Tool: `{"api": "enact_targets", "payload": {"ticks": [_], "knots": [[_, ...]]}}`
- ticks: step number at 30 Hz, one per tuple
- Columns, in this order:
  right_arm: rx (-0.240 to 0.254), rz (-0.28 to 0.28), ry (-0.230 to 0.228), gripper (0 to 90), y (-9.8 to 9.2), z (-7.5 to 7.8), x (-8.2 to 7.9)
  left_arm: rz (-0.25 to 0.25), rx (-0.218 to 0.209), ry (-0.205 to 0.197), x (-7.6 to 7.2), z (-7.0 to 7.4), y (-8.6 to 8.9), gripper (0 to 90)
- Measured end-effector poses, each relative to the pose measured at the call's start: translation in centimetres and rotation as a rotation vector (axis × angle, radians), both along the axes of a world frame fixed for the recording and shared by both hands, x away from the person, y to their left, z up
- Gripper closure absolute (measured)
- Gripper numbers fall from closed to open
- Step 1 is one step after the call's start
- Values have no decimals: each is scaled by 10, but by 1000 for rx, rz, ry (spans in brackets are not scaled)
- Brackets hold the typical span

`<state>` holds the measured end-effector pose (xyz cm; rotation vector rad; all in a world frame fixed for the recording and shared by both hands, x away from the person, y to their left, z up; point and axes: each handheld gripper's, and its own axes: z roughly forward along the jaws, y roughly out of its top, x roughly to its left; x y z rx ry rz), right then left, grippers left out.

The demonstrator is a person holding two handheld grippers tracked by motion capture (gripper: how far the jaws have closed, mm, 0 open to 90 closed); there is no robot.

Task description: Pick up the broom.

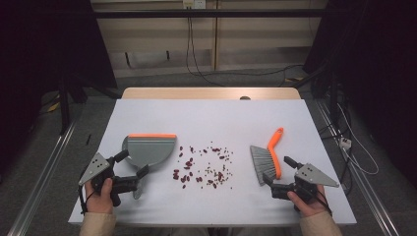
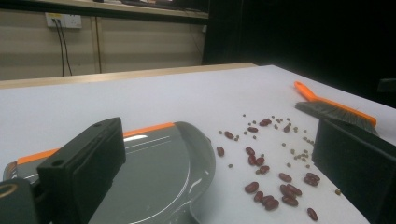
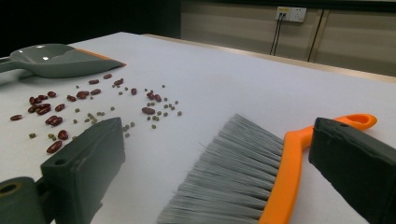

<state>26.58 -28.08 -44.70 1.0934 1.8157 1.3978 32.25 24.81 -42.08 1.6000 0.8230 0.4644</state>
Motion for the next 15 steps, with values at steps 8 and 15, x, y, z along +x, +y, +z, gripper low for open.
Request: {"api": "enact_targets", "payload": {"ticks": [8,15], "knots": [[-13,-26,13,25,-1,2,6,0,-1,0,0,0,0,26],[-53,-69,63,23,-1,6,28,-2,3,0,1,0,0,26]]}}
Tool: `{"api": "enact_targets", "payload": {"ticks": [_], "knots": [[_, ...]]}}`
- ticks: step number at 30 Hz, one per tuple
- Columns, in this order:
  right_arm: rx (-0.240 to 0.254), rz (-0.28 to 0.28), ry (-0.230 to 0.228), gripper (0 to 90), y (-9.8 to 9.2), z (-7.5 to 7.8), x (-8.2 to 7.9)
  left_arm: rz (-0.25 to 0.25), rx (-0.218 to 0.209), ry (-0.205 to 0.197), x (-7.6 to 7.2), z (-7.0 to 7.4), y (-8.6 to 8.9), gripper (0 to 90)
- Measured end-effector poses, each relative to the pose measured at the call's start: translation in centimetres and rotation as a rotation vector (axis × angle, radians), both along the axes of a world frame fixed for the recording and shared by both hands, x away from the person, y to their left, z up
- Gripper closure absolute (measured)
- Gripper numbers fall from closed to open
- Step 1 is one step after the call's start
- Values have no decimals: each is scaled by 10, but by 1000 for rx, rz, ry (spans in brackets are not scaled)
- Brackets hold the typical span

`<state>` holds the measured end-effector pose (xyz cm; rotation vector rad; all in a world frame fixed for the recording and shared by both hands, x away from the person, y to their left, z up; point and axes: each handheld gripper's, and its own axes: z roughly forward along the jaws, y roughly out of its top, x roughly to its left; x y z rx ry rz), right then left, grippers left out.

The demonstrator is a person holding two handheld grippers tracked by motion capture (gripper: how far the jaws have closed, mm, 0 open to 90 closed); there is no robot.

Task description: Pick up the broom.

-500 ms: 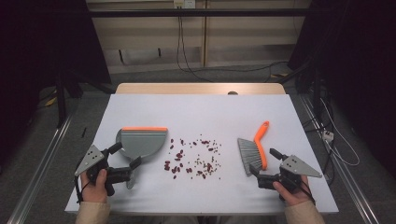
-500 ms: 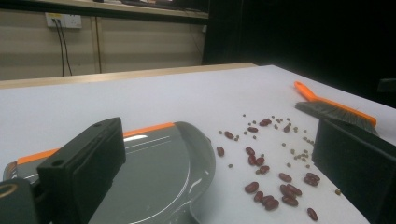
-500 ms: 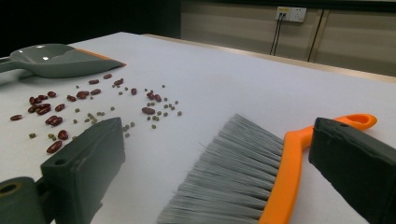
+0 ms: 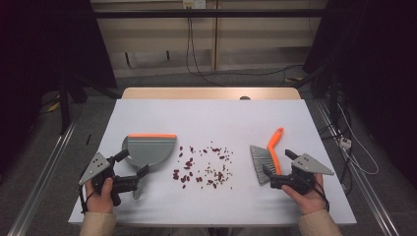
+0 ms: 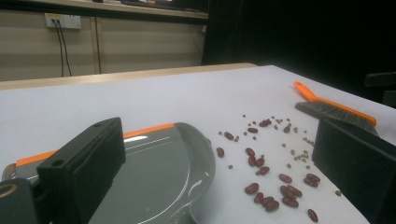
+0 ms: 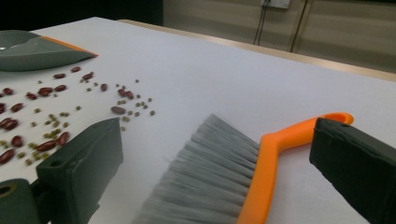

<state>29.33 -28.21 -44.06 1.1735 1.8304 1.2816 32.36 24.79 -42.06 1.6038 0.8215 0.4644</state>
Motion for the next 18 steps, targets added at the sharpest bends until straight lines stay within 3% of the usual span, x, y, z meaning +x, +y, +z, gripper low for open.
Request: {"api": "enact_targets", "payload": {"ticks": [4,10,12,14,15,17,18], "knots": [[-3,-49,66,43,-5,-1,14,3,-1,4,1,0,1,26],[62,-144,151,138,-16,0,36,1,0,2,1,0,0,26],[51,-168,152,189,-16,-1,43,1,-2,3,1,0,0,26],[50,-178,195,211,-15,-3,51,2,-3,4,1,-1,0,26],[50,-178,195,211,-15,-3,51,2,-3,4,1,-1,0,26],[28,-215,252,247,-14,-7,64,7,-8,5,1,-1,1,26],[28,-215,252,247,-14,-7,64,7,-8,5,1,-1,1,25]]}}
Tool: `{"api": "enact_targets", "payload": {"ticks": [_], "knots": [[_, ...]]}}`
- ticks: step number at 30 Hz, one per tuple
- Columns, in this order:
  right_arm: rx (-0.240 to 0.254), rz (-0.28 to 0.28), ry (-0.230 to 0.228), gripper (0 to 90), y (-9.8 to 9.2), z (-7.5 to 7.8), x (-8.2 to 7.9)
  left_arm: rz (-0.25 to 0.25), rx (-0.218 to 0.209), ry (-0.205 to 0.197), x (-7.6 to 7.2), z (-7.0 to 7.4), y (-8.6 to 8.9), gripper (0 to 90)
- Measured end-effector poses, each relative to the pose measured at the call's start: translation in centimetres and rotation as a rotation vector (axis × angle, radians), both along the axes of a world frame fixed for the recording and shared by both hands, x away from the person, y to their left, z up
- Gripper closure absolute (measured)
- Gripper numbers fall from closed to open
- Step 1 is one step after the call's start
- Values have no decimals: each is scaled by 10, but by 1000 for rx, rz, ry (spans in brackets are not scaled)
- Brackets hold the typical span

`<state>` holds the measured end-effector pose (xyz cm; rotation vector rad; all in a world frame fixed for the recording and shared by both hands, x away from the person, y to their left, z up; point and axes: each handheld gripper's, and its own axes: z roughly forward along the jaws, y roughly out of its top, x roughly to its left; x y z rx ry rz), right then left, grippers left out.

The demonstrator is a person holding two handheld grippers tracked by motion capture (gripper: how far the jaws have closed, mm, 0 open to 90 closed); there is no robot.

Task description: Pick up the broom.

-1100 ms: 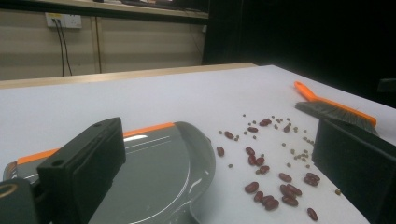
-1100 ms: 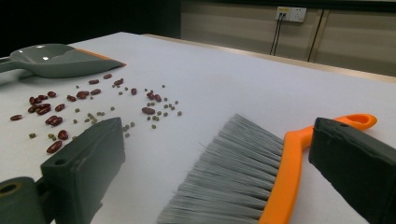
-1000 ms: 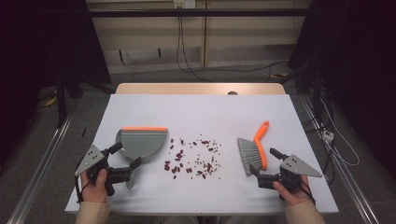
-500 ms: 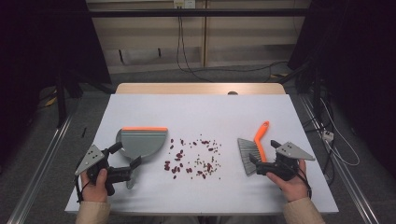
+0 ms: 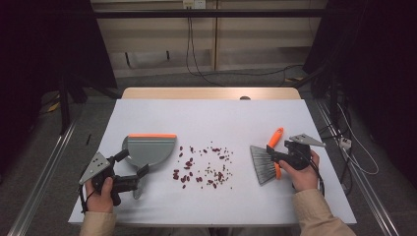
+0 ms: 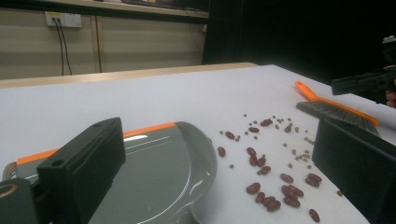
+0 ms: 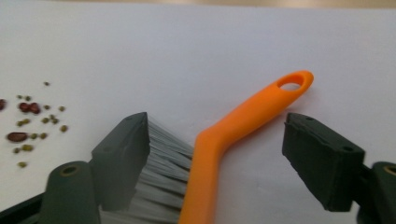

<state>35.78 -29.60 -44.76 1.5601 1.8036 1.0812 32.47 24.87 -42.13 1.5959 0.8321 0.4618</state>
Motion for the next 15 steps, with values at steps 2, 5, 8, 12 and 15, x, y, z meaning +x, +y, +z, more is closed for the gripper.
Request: {"api": "enact_targets", "payload": {"ticks": [2,5,8,12,15], "knots": [[-14,-30,44,272,2,-3,12,2,5,-1,0,0,2,26],[-32,-53,83,305,5,-5,23,1,8,3,1,-1,2,26],[-44,-72,118,320,9,-8,30,3,9,7,1,-2,3,26],[-42,-90,152,339,13,-12,34,1,5,9,2,-2,3,26],[-53,-91,160,349,15,-13,37,-2,6,10,3,-2,3,26]]}}
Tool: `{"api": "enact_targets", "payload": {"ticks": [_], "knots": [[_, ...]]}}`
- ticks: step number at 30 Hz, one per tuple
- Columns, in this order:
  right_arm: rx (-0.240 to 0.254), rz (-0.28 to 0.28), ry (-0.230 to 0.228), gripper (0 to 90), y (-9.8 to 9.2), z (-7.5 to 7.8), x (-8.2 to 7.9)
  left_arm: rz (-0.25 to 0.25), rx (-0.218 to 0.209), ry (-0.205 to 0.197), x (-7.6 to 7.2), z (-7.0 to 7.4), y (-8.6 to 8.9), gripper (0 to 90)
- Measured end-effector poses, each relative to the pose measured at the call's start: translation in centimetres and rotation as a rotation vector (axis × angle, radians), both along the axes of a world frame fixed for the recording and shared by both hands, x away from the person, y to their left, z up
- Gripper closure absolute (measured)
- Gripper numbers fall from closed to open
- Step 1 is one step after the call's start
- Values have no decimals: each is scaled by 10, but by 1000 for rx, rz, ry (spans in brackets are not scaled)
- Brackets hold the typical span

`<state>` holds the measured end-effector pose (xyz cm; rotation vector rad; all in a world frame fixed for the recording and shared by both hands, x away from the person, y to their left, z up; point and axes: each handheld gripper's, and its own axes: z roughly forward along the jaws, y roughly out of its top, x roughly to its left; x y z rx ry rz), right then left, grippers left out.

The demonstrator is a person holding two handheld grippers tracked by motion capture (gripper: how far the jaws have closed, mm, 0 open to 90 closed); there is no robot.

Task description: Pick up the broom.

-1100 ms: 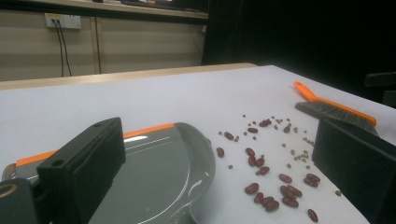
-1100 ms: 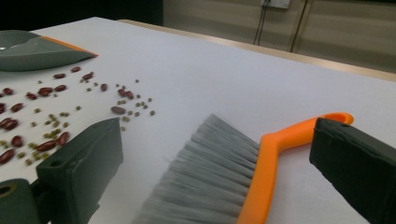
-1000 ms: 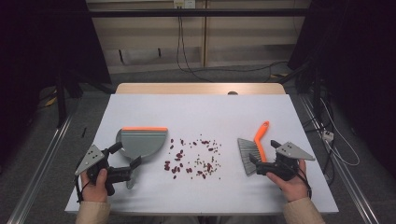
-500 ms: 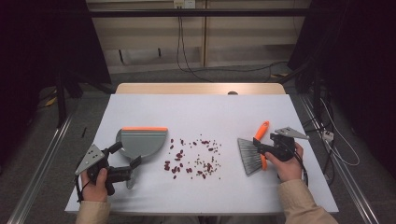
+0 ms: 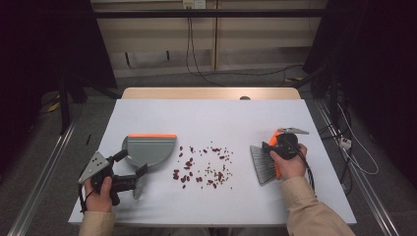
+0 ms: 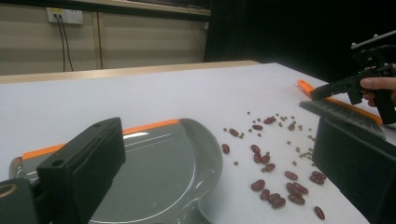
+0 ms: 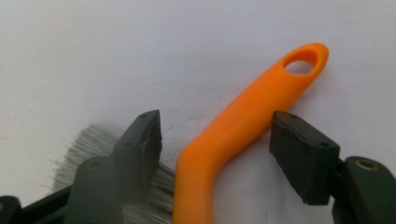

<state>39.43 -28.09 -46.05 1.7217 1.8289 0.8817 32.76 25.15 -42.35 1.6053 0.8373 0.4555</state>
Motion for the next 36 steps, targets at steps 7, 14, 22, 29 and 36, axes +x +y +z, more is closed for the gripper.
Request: {"api": "enact_targets", "payload": {"ticks": [7,14,22,29,36], "knots": [[-52,23,13,470,4,-1,4,-1,2,1,0,0,-1,26],[-81,128,49,533,10,4,3,-1,0,2,1,0,-2,26],[-83,177,86,617,17,8,3,-6,2,1,0,1,-2,25],[-97,203,102,661,20,9,2,-4,3,1,0,1,-2,26],[-88,167,103,562,16,8,0,1,4,5,1,0,0,25]]}}
